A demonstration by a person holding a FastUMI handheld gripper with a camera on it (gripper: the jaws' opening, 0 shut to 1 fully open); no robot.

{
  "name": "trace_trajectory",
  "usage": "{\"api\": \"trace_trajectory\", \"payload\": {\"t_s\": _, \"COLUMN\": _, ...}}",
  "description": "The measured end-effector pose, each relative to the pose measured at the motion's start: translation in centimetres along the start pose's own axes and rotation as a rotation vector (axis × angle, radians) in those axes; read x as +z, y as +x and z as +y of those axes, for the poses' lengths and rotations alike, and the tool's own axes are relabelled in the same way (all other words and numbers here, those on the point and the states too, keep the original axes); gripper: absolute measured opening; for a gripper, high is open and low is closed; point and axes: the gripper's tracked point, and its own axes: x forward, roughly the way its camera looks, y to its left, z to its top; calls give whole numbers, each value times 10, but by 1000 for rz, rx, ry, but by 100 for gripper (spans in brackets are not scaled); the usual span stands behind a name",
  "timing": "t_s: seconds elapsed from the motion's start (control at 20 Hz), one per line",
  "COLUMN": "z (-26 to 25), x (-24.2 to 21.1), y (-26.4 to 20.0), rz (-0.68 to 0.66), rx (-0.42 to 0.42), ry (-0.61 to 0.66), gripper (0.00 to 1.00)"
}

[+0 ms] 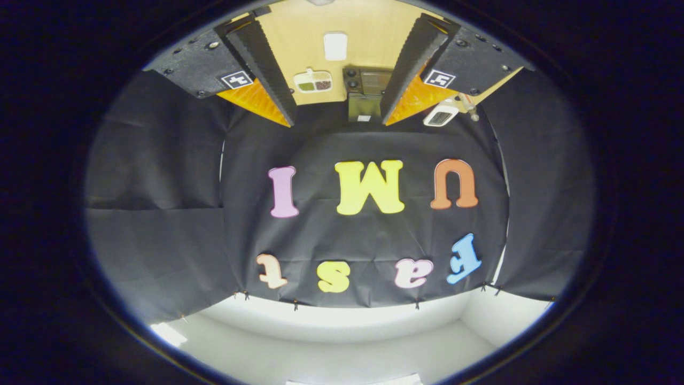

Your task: Open the toaster oven, put the food inside, and close the toaster oven door.

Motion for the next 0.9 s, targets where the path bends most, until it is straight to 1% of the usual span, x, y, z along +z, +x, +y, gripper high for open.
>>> {"api": "trace_trajectory", "payload": {"t_s": 0.15, "z": -3, "x": 10, "y": -18, "rz": -28, "rx": 25, "ry": -35, "gripper": 100}}
{"api": "trace_trajectory", "payload": {"t_s": 0.35, "z": -14, "x": 16, "y": -25, "rz": -21, "rx": 33, "ry": -36, "gripper": 100}}
{"api": "trace_trajectory", "payload": {"t_s": 0.5, "z": -31, "x": 14, "y": -26, "rz": -19, "rx": 13, "ry": -4, "gripper": 100}}
{"api": "trace_trajectory", "payload": {"t_s": 0.7, "z": -51, "x": 11, "y": -25, "rz": -2, "rx": -7, "ry": 6, "gripper": 100}}
{"api": "trace_trajectory", "payload": {"t_s": 0.9, "z": -60, "x": 13, "y": -24, "rz": -7, "rx": -27, "ry": 11, "gripper": 100}}
